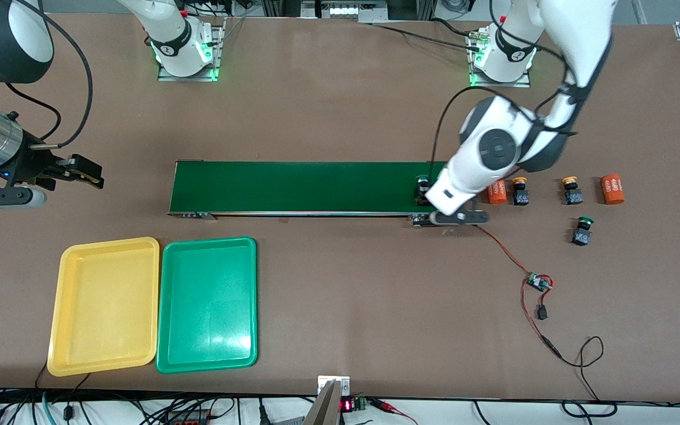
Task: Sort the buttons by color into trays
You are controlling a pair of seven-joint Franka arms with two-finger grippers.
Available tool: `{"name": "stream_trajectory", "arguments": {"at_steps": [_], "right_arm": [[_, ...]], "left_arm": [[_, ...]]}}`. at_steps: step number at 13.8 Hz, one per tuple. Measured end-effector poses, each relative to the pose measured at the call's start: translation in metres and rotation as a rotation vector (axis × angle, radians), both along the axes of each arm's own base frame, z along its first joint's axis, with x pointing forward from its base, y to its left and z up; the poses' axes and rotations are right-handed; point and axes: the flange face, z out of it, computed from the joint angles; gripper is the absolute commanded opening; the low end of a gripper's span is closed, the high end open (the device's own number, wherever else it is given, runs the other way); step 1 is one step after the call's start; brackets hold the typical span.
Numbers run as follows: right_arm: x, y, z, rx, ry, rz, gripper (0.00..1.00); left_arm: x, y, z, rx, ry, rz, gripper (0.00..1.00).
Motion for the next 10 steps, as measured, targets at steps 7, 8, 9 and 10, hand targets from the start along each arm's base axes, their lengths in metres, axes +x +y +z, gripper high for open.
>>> {"name": "stream_trajectory", "arguments": {"at_steps": [7,8,9,10], "right_arm": [[0.004,0.003,-0.031,-0.005,0.082,0.006,1.00],[0.002,0.003,-0.035,-0.006,0.105,0.006,1.00],[0.000,0.003,-0.039,-0.007,0.123,0.006,1.00],[-0.003,0.003,-0.044,-0.008,0.137,0.006,1.00]], "left_arm": [[0.035,0.265,-0.017,0.027,0.016,0.205,1.00],[0.037,0.278,-0.028,0.070,-0.003,0.177,1.00],[0.039,0.286,-0.038,0.119,-0.022,0.131,1.00],[0.040,0.293,-0.049,0.166,-0.034,0.081,1.00]]}}
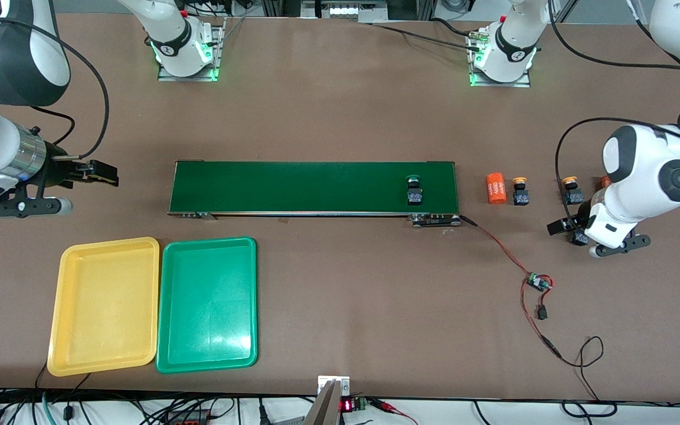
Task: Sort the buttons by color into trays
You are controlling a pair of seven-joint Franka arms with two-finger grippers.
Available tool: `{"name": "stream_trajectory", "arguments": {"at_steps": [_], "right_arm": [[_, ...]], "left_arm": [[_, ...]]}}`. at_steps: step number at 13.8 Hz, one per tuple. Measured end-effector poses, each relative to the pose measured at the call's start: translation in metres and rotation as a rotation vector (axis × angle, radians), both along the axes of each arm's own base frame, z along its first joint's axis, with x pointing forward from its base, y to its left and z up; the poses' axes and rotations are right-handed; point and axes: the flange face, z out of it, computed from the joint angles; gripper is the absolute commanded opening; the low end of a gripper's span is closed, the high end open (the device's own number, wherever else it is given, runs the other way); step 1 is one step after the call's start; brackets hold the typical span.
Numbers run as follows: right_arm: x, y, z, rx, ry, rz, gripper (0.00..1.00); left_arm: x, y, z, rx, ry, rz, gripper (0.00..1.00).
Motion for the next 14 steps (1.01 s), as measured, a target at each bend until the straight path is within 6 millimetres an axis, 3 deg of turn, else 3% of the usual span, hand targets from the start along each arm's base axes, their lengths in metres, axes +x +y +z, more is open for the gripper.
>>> {"name": "stream_trajectory", "arguments": {"at_steps": [4,9,11,14], "right_arm": [[-0.034,-0.002,-0.029,0.002,-0.022,0.000,1.00],[-0.127,0.001,-0.087,0.010,-0.111,0.019,1.00],[-0.142,0.021,-0.094,0.010,-0.111,0.045,1.00],[-0.146,0.041,-0.097,0.008,-0.107,0.056,1.00]], "left_arm": [[-0.003,0.028,-0.033,0.097,0.009,-0.139,1.00],[-0.001,0.064,-0.047,0.070,0.045,-0.416,1.00],[-0.006,0.075,-0.061,0.049,0.062,-0.470,1.00],[-0.008,0.078,-0.079,0.025,0.059,-0.486,1.00]]}}
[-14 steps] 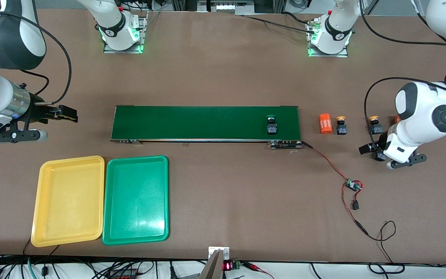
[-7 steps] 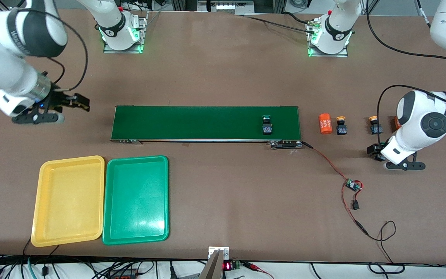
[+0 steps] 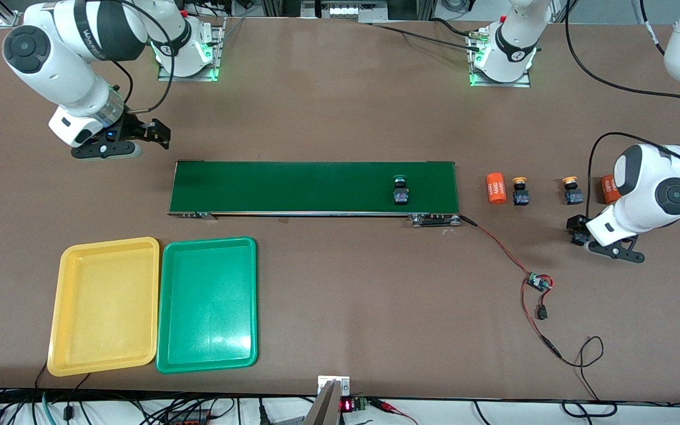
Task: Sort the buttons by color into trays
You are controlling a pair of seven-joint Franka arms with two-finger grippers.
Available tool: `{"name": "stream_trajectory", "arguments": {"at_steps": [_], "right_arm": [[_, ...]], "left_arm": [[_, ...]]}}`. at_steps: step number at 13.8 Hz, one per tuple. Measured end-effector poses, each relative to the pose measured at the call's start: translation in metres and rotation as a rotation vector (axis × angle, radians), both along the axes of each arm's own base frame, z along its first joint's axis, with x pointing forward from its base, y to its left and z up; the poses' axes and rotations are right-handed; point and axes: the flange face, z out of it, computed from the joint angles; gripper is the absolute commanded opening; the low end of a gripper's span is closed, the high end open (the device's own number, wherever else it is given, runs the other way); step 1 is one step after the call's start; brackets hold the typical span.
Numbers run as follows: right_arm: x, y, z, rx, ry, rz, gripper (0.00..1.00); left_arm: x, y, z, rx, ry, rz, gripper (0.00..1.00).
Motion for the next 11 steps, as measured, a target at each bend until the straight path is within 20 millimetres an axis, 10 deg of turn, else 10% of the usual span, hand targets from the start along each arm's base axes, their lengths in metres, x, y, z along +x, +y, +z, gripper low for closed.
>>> {"name": "stream_trajectory", "arguments": {"at_steps": [5,11], "right_arm": [[0.001,0.040,-0.011,0.023,-0.016,-0.011,1.00],[-0.021,0.179,-0.054,0.073,-0.106,-0.134,1.00]], "left_arm": [[0.001,-0.003,-0.002,-0.006,-0.002,-0.010,0.40],[0.004,-0.004,0.002,-0.005,-0.010,-0.013,0.19]]}}
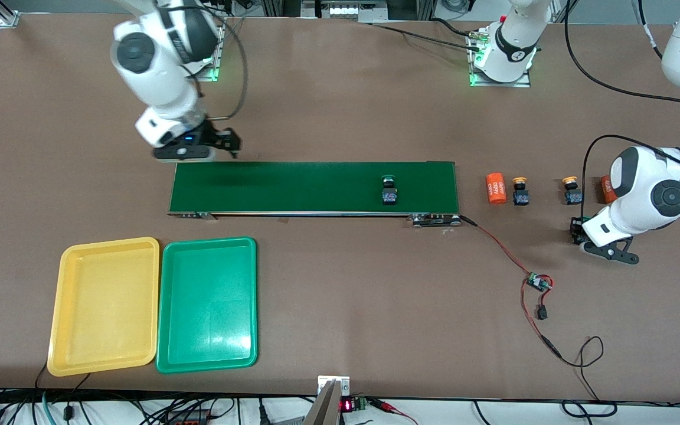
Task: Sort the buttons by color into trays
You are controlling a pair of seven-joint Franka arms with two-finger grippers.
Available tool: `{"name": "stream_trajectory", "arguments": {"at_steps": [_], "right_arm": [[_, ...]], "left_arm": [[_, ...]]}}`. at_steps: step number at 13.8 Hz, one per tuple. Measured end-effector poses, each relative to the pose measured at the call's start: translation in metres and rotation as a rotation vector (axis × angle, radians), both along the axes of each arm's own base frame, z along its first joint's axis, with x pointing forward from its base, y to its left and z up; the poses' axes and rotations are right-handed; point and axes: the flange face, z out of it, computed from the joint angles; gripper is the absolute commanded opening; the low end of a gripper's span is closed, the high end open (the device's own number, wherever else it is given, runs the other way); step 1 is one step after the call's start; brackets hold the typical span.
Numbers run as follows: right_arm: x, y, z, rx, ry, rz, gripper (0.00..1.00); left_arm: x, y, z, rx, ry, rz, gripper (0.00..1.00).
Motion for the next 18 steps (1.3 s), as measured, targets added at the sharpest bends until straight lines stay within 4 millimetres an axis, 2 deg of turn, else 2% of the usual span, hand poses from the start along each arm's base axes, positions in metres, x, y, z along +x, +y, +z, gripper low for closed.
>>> {"name": "stream_trajectory", "arguments": {"at_steps": [2,4,5,8,12,15,18], "right_arm": [[-0.010,0.043,-0.024,0.011,-0.001,-0.030,1.00],[0.001,0.072,-0.033,0.016,0.000,-0.041,1.00],[0.011,0.078,-0.033,0.019,-0.003,-0.044,1.00],[0.028,0.083,-0.032,0.013,0.005,-0.073,1.00],[0.025,0.082,-0.035,-0.008,0.038,-0.102,1.00],[0.021,0.085,-0.037,-0.017,0.047,-0.095,1.00],[0.021,0.085,-0.037,-0.022,0.047,-0.091,1.00]], "left_arm": [[0.006,-0.011,0.013,0.001,-0.020,-0.020,0.18],[0.013,-0.044,0.039,-0.007,-0.020,-0.056,0.17],[0.015,-0.066,0.054,-0.028,-0.010,-0.059,0.16],[0.013,-0.130,0.090,-0.108,0.022,-0.031,0.15],[0.001,-0.216,0.114,-0.110,0.054,0.049,0.15],[-0.018,-0.295,0.123,-0.105,0.058,0.155,0.15],[-0.048,-0.368,0.116,-0.090,0.077,0.230,0.15]]}}
